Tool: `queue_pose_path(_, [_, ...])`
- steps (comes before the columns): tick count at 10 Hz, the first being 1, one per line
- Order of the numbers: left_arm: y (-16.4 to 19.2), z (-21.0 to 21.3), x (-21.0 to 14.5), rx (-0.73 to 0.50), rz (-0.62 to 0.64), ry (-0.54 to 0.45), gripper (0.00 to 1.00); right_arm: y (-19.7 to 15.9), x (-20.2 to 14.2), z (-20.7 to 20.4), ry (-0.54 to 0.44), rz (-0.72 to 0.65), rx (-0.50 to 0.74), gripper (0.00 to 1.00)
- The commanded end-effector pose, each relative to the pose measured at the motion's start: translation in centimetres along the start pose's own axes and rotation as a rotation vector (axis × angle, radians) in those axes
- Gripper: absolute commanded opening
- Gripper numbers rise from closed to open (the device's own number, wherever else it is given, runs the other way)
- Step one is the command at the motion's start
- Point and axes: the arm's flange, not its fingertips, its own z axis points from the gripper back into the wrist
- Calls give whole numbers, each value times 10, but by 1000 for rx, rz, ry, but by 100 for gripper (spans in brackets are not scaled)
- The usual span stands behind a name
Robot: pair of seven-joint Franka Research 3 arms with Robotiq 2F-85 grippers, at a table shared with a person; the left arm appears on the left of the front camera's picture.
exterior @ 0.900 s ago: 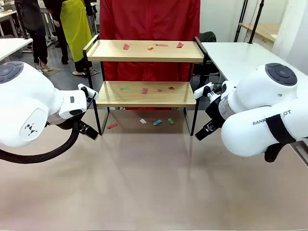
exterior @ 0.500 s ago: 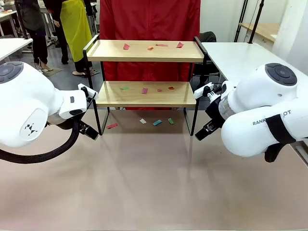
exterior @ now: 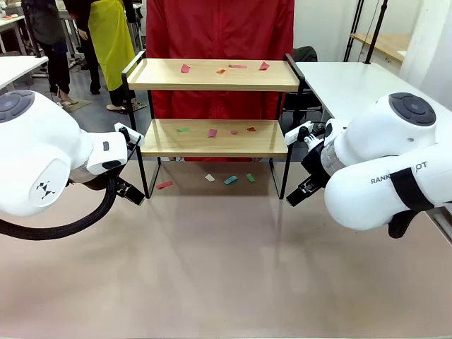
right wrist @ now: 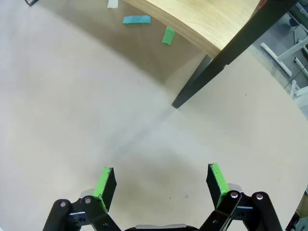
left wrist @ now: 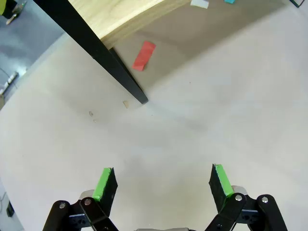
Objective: Clean the shelf.
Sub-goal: Pick up the Duster handed by the human.
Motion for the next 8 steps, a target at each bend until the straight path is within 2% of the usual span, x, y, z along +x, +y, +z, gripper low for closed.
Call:
queue_pose_path(1, [0,0,0,0,0,0,100,0,0,0,0,0,0,100])
queue_pose_path(2, [6,18,8,-41,1,-19,100,-14,12,13,-22,-13,-19,100])
queue_pose_path(4, [35,55,16,-166,17,-30,100,-49,22,40,-53,-66,20,100])
queue_pose_path(6, [69,94,9,-262,-47,-34,100,-96,11,77,-123,-81,77,100])
queue_pose_path(8, [109,122,0,-369,-144,-81,100,-157,-11,101,-239,-58,138,100])
